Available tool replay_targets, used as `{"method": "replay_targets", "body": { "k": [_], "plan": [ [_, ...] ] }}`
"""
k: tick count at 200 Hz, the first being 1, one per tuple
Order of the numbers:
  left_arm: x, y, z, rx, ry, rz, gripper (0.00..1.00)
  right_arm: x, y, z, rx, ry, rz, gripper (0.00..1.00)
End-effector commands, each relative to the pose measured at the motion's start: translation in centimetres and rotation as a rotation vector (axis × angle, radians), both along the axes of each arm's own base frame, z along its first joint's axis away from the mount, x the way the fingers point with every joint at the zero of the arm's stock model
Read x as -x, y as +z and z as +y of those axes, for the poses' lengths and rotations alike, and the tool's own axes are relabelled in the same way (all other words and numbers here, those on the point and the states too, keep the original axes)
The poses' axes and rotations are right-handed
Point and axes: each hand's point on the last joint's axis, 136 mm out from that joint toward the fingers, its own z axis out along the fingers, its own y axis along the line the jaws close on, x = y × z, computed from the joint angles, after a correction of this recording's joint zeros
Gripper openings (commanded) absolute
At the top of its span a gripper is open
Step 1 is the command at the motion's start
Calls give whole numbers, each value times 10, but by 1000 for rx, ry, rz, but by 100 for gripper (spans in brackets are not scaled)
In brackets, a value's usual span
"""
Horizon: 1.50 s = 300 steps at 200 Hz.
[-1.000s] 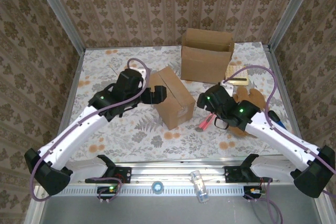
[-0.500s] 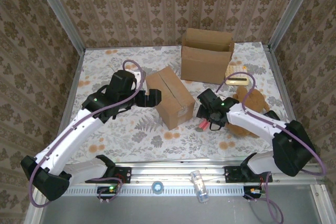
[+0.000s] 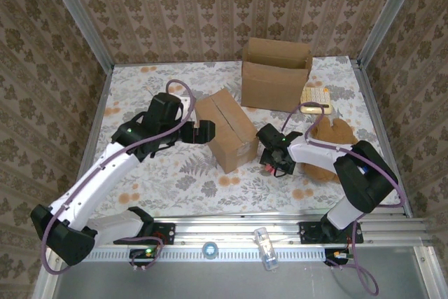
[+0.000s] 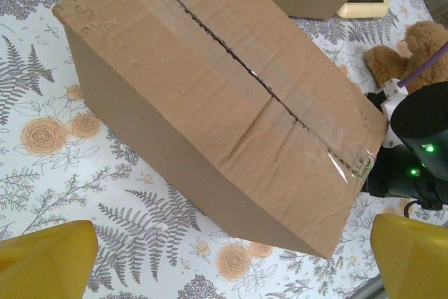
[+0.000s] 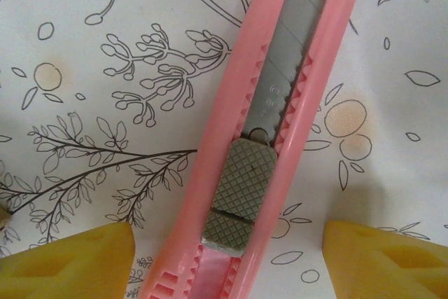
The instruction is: Unpack the express box
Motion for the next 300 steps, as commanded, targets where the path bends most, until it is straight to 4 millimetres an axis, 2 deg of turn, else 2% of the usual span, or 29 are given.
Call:
{"method": "replay_targets", "body": {
  "k": [1,74,114,152,189,240,248,268,300],
  "plan": [
    [2,-4,0,-10,-26,8,100,-2,-11,5,-27,-22,18,67],
    [3,-4,-3,10,-27,19,100,1,-14,6,-34,-15,24,51],
    [6,-3,-4,24,-27,24,100,0,-14,6,-34,-7,23,37],
    [12,6,-8,37,-49,10,100,-4,-8,7,-33,17,-5,33],
    [17,7,-19,10,-73,6,99,-14,15,8,-27,87,-82,29],
    [17,8,-52,27,-133,3,99,-17,56,-3,25,200,-191,25],
    [17,10,-59,41,-149,1,99,-20,72,-3,12,207,-244,25],
    [15,15,-73,75,-180,-3,99,-14,94,-11,23,236,-285,25],
    [11,22,-93,125,-233,-11,99,-9,132,-11,2,302,-371,25]
  ]
}}
